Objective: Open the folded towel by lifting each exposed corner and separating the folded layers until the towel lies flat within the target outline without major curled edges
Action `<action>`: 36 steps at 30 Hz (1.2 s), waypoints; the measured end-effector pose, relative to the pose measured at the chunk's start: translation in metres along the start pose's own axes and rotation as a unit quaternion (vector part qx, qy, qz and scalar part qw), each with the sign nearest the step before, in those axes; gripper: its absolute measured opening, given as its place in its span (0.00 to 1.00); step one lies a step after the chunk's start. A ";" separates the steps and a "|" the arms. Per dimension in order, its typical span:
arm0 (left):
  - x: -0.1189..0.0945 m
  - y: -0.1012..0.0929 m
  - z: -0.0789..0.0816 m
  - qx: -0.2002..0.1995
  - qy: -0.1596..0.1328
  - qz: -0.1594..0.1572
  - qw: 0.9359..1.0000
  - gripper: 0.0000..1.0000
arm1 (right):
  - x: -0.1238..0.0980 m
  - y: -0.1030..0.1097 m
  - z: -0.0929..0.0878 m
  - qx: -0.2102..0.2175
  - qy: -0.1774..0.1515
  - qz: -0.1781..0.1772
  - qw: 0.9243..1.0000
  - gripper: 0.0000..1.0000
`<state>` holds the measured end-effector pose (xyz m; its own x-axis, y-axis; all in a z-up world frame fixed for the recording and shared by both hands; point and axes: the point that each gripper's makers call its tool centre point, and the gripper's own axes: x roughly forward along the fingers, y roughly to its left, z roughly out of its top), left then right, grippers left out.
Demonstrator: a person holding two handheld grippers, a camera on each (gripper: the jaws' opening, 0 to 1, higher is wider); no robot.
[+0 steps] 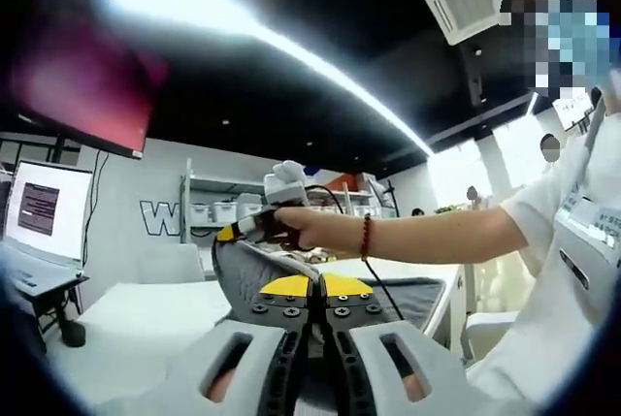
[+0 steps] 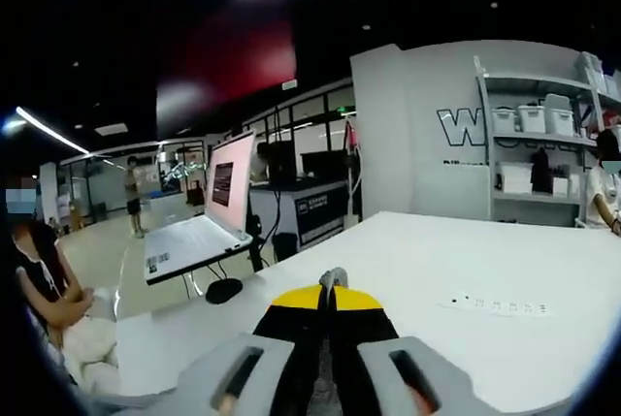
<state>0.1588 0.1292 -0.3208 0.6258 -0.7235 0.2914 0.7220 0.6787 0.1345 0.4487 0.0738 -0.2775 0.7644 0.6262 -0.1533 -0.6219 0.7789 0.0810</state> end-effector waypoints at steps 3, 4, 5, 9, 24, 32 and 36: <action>-0.002 0.002 0.000 0.004 0.002 0.002 1.000 0.00 | 0.001 0.004 0.000 -0.002 -0.001 0.003 1.000 0.00; -0.004 0.004 0.001 0.003 0.001 0.004 1.000 0.00 | 0.002 0.005 0.001 -0.002 -0.001 0.004 1.000 0.00; -0.005 0.005 0.002 0.003 -0.001 0.006 1.000 0.00 | 0.002 0.005 0.001 -0.003 -0.001 0.005 1.000 0.00; -0.008 0.011 0.002 0.009 0.002 0.020 1.000 0.00 | 0.004 0.008 0.003 -0.011 -0.003 0.007 1.000 0.00; -0.027 0.022 0.012 0.029 -0.006 0.040 0.999 0.00 | 0.018 0.040 0.022 -0.008 -0.030 0.046 0.998 0.00; -0.034 0.029 0.015 0.034 -0.006 0.050 0.998 0.00 | 0.022 0.050 0.023 -0.008 -0.039 0.054 0.998 0.00; -0.039 0.035 0.017 0.035 -0.006 0.060 0.998 0.00 | 0.024 0.053 0.022 -0.009 -0.040 0.057 0.998 0.00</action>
<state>0.1552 0.1833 -0.3112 0.7029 -0.6344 0.3215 0.6187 0.7684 0.1637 0.4377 0.1312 -0.2548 0.6991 0.7121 -0.0649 -0.7081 0.7021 0.0755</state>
